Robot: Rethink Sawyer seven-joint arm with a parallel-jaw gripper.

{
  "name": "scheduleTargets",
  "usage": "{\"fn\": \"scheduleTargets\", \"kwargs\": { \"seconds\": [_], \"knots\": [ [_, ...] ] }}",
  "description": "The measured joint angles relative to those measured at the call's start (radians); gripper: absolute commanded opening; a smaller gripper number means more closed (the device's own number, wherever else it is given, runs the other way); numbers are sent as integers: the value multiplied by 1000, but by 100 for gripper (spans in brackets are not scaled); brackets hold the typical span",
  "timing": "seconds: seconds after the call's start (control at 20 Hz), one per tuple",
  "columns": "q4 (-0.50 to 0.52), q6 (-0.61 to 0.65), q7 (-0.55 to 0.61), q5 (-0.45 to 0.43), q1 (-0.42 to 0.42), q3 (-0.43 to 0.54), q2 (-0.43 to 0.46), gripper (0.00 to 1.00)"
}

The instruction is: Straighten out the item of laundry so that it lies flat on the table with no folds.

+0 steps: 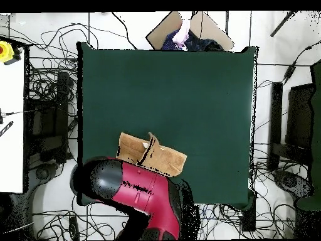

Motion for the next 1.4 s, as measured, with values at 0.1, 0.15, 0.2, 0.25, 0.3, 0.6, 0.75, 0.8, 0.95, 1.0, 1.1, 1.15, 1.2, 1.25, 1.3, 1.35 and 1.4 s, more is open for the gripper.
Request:
{"fn": "scheduleTargets", "kwargs": {
  "seconds": [0.1,0.15,0.2,0.25,0.3,0.6,0.75,0.8,0.95,1.0,1.1,1.15,1.2,1.25,1.3,1.35,1.4],
  "knots": [
    [-6,0,0,0,3,-3,-7,0],
    [-9,0,0,-1,5,-6,-8,0],
    [-12,0,0,-1,8,-8,-10,0],
    [-14,0,0,-1,10,-10,-10,0],
    [-16,0,0,-1,11,-12,-11,0],
    [-47,54,11,-1,56,-41,-26,0],
    [-76,139,51,-2,104,-70,-35,0],
    [-83,163,64,-2,117,-78,-38,0],
    [-97,219,109,-2,150,-93,-52,0],
    [-105,248,142,-2,170,-100,-60,0],
    [-112,265,171,-2,183,-105,-67,0],
    [-115,271,186,-2,190,-109,-71,0],
    [-119,274,213,-2,199,-114,-76,0],
    [-119,274,229,-1,203,-117,-79,0],
    [-119,274,242,-2,205,-118,-80,0],
    [-119,274,254,-2,208,-119,-81,0],
    [-119,274,269,-2,212,-120,-82,0]
  ]
}}
